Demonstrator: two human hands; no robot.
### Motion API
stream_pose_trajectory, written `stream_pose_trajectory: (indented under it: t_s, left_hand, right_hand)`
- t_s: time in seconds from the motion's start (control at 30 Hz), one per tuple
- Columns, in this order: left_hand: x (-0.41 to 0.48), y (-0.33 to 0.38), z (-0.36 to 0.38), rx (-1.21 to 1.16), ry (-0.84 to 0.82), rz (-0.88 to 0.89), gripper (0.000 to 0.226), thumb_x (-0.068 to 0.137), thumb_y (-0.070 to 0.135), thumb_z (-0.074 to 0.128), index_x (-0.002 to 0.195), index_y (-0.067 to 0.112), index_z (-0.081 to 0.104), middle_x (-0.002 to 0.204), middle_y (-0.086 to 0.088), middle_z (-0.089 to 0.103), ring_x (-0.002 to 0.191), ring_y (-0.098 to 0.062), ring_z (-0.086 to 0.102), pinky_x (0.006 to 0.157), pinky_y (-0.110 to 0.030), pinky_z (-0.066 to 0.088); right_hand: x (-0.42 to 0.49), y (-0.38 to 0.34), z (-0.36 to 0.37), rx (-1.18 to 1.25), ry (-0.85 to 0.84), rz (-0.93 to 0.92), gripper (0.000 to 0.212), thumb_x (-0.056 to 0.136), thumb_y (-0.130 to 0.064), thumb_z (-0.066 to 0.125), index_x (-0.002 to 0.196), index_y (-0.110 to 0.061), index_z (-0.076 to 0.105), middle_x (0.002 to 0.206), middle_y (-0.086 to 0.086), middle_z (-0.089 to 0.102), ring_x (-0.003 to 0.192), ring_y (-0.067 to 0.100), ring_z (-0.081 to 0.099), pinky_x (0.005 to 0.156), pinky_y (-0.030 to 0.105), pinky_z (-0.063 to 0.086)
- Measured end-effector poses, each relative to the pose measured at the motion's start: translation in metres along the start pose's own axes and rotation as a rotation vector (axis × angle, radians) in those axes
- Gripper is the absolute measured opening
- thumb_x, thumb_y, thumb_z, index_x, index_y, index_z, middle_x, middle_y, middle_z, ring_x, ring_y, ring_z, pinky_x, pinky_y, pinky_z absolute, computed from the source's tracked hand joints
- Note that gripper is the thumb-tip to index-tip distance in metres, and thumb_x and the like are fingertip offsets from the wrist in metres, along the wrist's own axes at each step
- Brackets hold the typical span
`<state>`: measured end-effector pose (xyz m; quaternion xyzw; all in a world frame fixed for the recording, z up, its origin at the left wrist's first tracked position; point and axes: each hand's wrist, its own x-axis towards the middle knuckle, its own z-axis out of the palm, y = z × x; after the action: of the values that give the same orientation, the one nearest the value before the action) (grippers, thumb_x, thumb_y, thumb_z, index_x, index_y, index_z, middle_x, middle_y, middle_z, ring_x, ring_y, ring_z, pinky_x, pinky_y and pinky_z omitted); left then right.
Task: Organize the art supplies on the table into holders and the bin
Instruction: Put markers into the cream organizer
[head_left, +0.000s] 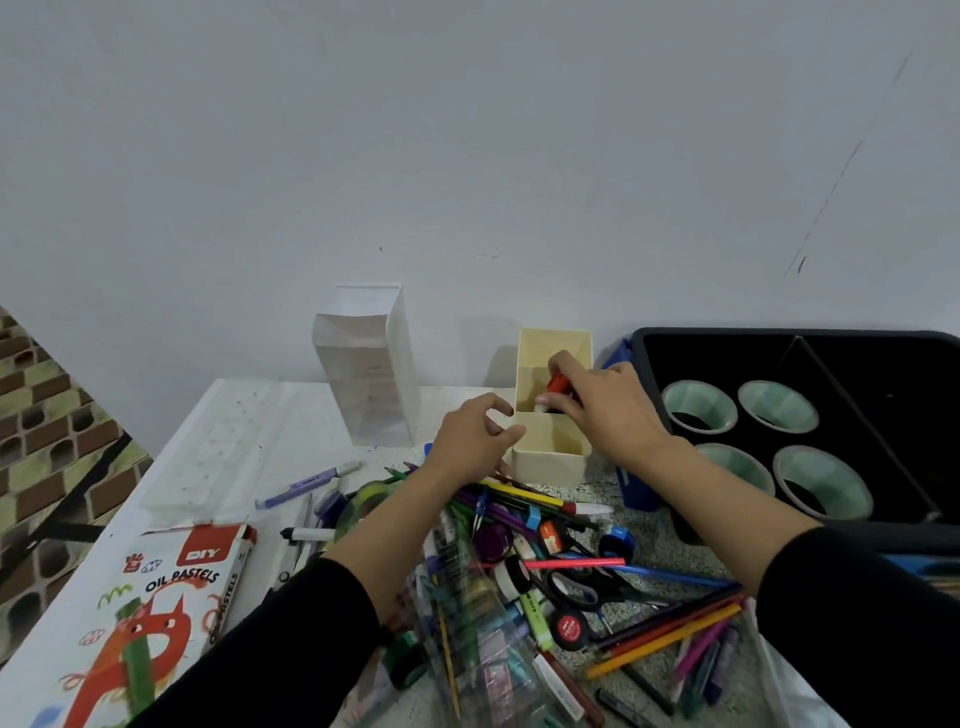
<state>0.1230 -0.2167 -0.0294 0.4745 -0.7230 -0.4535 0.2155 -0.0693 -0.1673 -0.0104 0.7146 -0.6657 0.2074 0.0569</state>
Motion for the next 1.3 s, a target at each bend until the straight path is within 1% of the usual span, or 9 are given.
stream_pose_trajectory:
  t_s: [0.17,0.23,0.47,0.6,0.7,0.87,1.07,1.23,1.3]
  left_hand:
    - [0.006,0.005,-0.01,0.113,-0.063,-0.02,0.026,0.091,0.037,0.071,0.109,0.02,0.063,0.081,-0.002,0.076,0.058,-0.015,0.071,0.047,-0.017,0.045]
    - [0.006,0.005,-0.01,0.113,-0.06,-0.032,0.025,0.09,0.037,0.072,0.104,0.018,0.065,0.078,-0.002,0.076,0.056,-0.014,0.068,0.043,-0.015,0.044]
    - [0.009,0.003,-0.009,0.128,-0.046,-0.024,0.023,0.09,0.039,0.072,0.097,0.018,0.068,0.073,0.001,0.076,0.052,-0.012,0.066,0.051,-0.02,0.051]
    - [0.01,0.004,-0.009,0.148,-0.042,-0.021,0.023,0.09,0.038,0.072,0.095,0.016,0.07,0.071,0.001,0.075,0.048,-0.01,0.064,0.054,-0.024,0.055]
    - [0.009,0.005,-0.009,0.164,-0.03,-0.017,0.023,0.09,0.038,0.071,0.093,0.015,0.071,0.071,0.001,0.075,0.047,-0.01,0.062,0.051,-0.023,0.052]
    - [0.006,0.005,-0.008,0.157,-0.009,-0.023,0.022,0.091,0.038,0.071,0.092,0.016,0.073,0.07,0.002,0.075,0.049,-0.012,0.065,0.053,-0.024,0.055]
    - [0.006,0.008,-0.008,0.162,-0.015,-0.023,0.022,0.091,0.037,0.071,0.09,0.015,0.073,0.069,0.002,0.075,0.052,-0.013,0.069,0.065,-0.037,0.063]
    - [0.002,0.008,-0.012,0.109,-0.043,-0.028,0.023,0.091,0.038,0.071,0.094,0.016,0.074,0.072,0.001,0.076,0.063,-0.013,0.073,0.062,-0.033,0.06]
    - [-0.003,0.008,-0.018,0.106,-0.061,0.007,0.024,0.094,0.041,0.066,0.097,0.019,0.074,0.08,0.003,0.077,0.068,-0.01,0.073,0.061,-0.032,0.059]
  right_hand:
    - [0.007,0.003,-0.009,0.021,-0.163,-0.048,0.034,0.098,-0.046,0.057,0.112,-0.018,0.044,0.073,-0.005,0.053,0.067,0.024,0.055,0.063,0.033,0.036]
    - [0.008,0.003,-0.014,0.025,-0.233,-0.071,0.029,0.098,-0.04,0.059,0.112,-0.017,0.045,0.079,-0.003,0.056,0.072,0.023,0.055,0.061,0.033,0.038]
    - [0.008,0.0,-0.023,0.07,-0.135,-0.017,0.022,0.101,-0.03,0.055,0.115,-0.015,0.045,0.087,0.006,0.063,0.074,0.027,0.058,0.065,0.043,0.051]
    - [0.014,-0.002,-0.019,-0.139,-0.121,-0.128,0.015,0.1,-0.026,0.055,0.108,-0.019,0.043,0.077,-0.005,0.052,0.074,0.025,0.053,0.057,0.038,0.042]
    - [0.019,-0.003,-0.019,-0.186,-0.229,-0.166,0.012,0.098,-0.024,0.057,0.105,-0.02,0.047,0.08,-0.004,0.051,0.084,0.022,0.044,0.063,0.036,0.035]
    - [0.011,-0.001,-0.023,0.044,-0.308,-0.009,0.018,0.099,-0.033,0.058,0.098,-0.019,0.047,0.085,-0.001,0.053,0.086,0.024,0.053,0.067,0.037,0.039]
    - [-0.003,0.005,-0.023,-0.027,-0.227,-0.008,0.031,0.093,-0.048,0.062,0.105,-0.021,0.055,0.092,-0.001,0.063,0.083,0.021,0.059,0.07,0.037,0.049]
    - [-0.011,0.001,-0.025,-0.013,-0.103,0.003,0.038,0.092,-0.04,0.067,0.123,-0.019,0.058,0.108,0.0,0.068,0.096,0.024,0.062,0.083,0.041,0.049]
    - [-0.019,-0.004,-0.026,0.0,-0.015,0.013,0.034,0.091,-0.037,0.069,0.119,-0.019,0.062,0.108,-0.001,0.067,0.1,0.022,0.06,0.086,0.042,0.047]
